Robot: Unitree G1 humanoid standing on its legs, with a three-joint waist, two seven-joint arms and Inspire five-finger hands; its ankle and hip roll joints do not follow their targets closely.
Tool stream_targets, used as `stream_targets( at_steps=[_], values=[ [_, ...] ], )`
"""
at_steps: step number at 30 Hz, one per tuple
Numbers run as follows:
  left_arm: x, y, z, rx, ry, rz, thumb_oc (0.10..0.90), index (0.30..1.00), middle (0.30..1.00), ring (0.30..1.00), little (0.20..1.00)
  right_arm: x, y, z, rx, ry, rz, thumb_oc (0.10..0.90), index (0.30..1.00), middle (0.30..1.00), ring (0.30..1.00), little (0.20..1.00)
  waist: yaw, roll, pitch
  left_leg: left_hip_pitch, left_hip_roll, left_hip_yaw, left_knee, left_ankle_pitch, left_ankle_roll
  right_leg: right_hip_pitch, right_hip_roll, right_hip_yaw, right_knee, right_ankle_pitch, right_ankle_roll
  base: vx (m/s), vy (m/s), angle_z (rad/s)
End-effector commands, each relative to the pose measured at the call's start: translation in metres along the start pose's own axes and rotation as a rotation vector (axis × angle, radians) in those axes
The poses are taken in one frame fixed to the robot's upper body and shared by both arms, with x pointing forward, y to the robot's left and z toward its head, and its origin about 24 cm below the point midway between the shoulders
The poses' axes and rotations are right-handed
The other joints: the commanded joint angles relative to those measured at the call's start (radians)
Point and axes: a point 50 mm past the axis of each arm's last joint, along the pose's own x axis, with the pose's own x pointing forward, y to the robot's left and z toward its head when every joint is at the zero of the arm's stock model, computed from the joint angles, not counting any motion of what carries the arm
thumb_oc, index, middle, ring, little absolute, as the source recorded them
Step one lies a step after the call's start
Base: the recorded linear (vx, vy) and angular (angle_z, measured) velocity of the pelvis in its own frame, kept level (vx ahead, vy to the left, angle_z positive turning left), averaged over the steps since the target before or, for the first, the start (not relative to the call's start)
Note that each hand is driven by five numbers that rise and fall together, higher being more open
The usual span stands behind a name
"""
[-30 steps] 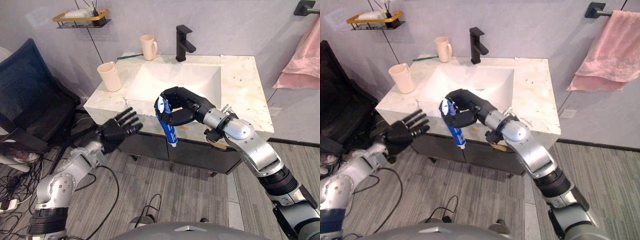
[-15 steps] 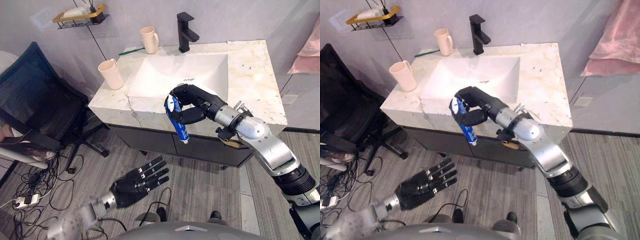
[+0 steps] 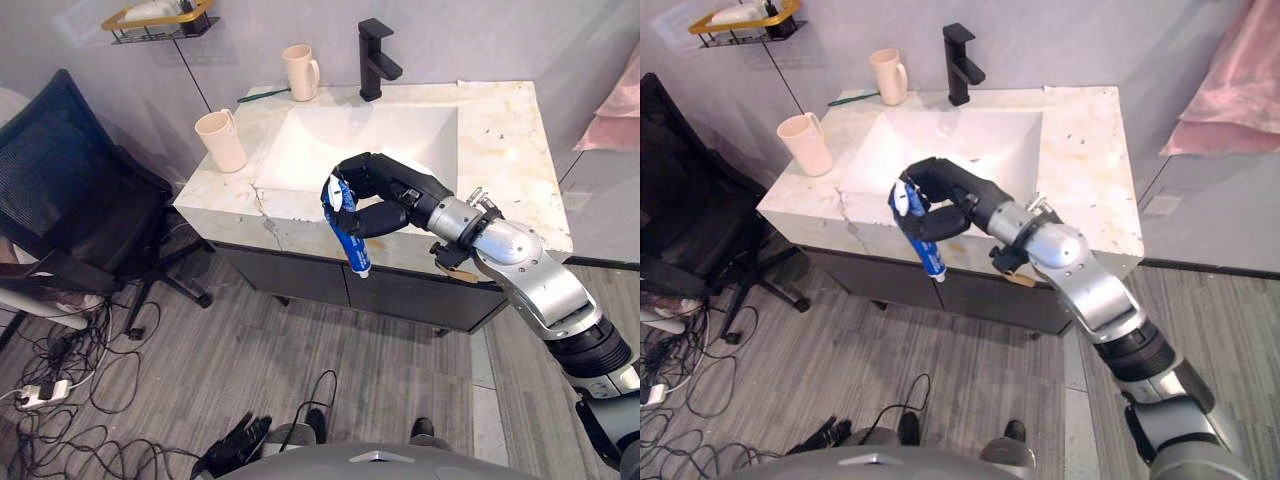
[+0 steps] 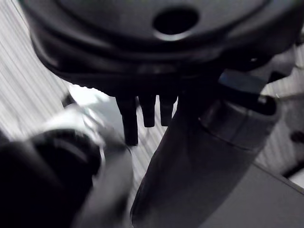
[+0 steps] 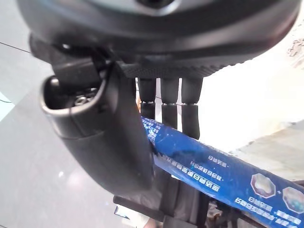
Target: Organize the bathroom.
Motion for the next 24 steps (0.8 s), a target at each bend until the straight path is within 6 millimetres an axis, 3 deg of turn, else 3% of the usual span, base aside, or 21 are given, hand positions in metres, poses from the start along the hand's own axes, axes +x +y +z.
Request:
stream_targets(
  at_steps=[1, 4, 5, 13, 15, 17, 20, 21, 22, 24],
  values=[
    [-0.015, 0.039, 0.006, 0.292, 0.048, 0.300, 0.800, 0.900, 0.900, 0.900, 0.900, 0.016, -0.016, 0.080, -0.069, -0.376, -0.057, 0.400, 0.300, 0.300, 0.300, 0.300, 0.027, -0.042, -0.065, -0.034, 0.113, 0.027, 0.095, -0.019, -0.030, -0.066, -0.062, -0.004, 0.164, -0.139, -0.004, 0.06, -0.068, 0.01],
    [-0.018, 0.049, 0.005, 0.434, 0.097, 0.426, 0.800, 0.900, 0.900, 0.900, 0.900, 0.019, -0.013, 0.078, -0.045, -0.377, -0.058, 0.400, 0.300, 0.300, 0.300, 0.300, 0.022, -0.052, -0.070, -0.032, 0.117, 0.028, 0.103, -0.021, -0.031, -0.060, -0.059, -0.005, 0.165, -0.142, -0.005, 0.05, -0.069, 0.00],
    [-0.019, 0.053, 0.003, 0.558, 0.153, 0.497, 0.800, 0.900, 0.900, 0.900, 0.900, 0.020, -0.011, 0.077, -0.030, -0.380, -0.057, 0.400, 0.300, 0.300, 0.300, 0.300, 0.019, -0.058, -0.072, -0.031, 0.119, 0.029, 0.108, -0.026, -0.032, -0.058, -0.056, -0.006, 0.167, -0.143, -0.005, 0.03, -0.060, 0.00],
    [-0.026, 0.063, 0.002, 0.930, 0.329, 0.680, 0.800, 0.900, 0.900, 0.900, 0.900, 0.024, 0.001, 0.076, 0.010, -0.401, -0.042, 0.400, 0.300, 0.300, 0.300, 0.300, 0.014, -0.077, -0.069, -0.036, 0.129, 0.013, 0.137, -0.019, -0.041, -0.051, -0.030, 0.002, 0.168, -0.152, -0.015, 0.01, -0.065, 0.00],
    [-0.028, 0.063, 0.019, 1.413, 0.341, 0.790, 0.800, 0.900, 0.900, 0.900, 0.900, 0.027, 0.005, 0.078, 0.016, -0.418, -0.028, 0.400, 0.300, 0.300, 0.300, 0.300, 0.017, -0.085, -0.064, -0.045, 0.141, 0.003, 0.147, -0.004, -0.047, -0.055, -0.008, 0.004, 0.178, -0.161, -0.025, -0.01, -0.088, 0.01],
    [-0.028, 0.060, 0.027, 1.569, 0.360, 0.795, 0.800, 0.900, 0.900, 0.900, 0.900, 0.030, 0.007, 0.078, 0.020, -0.426, -0.012, 0.400, 0.300, 0.300, 0.300, 0.300, 0.014, -0.088, -0.061, -0.049, 0.154, 0.013, 0.146, 0.011, -0.054, -0.055, 0.008, 0.001, 0.175, -0.162, -0.030, -0.01, -0.044, 0.04],
    [-0.025, 0.054, 0.031, 1.530, 0.371, 0.810, 0.800, 0.900, 0.900, 0.900, 0.900, 0.030, 0.010, 0.078, 0.014, -0.430, -0.003, 0.400, 0.300, 0.300, 0.300, 0.300, 0.005, -0.094, -0.057, -0.061, 0.161, 0.064, 0.137, 0.027, -0.057, -0.045, 0.031, -0.024, 0.161, -0.167, -0.036, -0.03, -0.037, 0.08],
    [-0.024, 0.053, 0.031, 1.475, 0.375, 0.799, 0.800, 0.900, 0.900, 0.900, 0.900, 0.029, 0.009, 0.078, 0.008, -0.426, -0.014, 0.400, 0.300, 0.300, 0.300, 0.300, -0.001, -0.102, -0.054, -0.079, 0.163, 0.120, 0.160, 0.026, -0.060, -0.040, 0.033, -0.053, 0.151, -0.166, -0.040, -0.07, -0.053, 0.28],
    [-0.023, 0.050, 0.030, 1.390, 0.374, 0.797, 0.800, 0.900, 0.900, 0.900, 0.900, 0.028, 0.005, 0.077, -0.002, -0.414, -0.038, 0.400, 0.300, 0.300, 0.300, 0.300, -0.006, -0.116, -0.050, -0.096, 0.150, 0.175, 0.212, 0.000, -0.054, -0.036, 0.028, -0.083, 0.142, -0.164, -0.050, -0.09, -0.053, 0.50],
    [-0.021, 0.049, 0.024, 1.264, 0.371, 0.781, 0.800, 0.900, 0.900, 0.900, 0.900, 0.026, 0.003, 0.075, -0.012, -0.411, -0.060, 0.400, 0.300, 0.300, 0.300, 0.300, 0.004, -0.135, -0.040, -0.131, 0.078, 0.194, 0.295, -0.084, -0.024, -0.034, 0.009, -0.112, 0.151, -0.168, -0.054, -0.06, -0.014, 0.80]
  ],
)
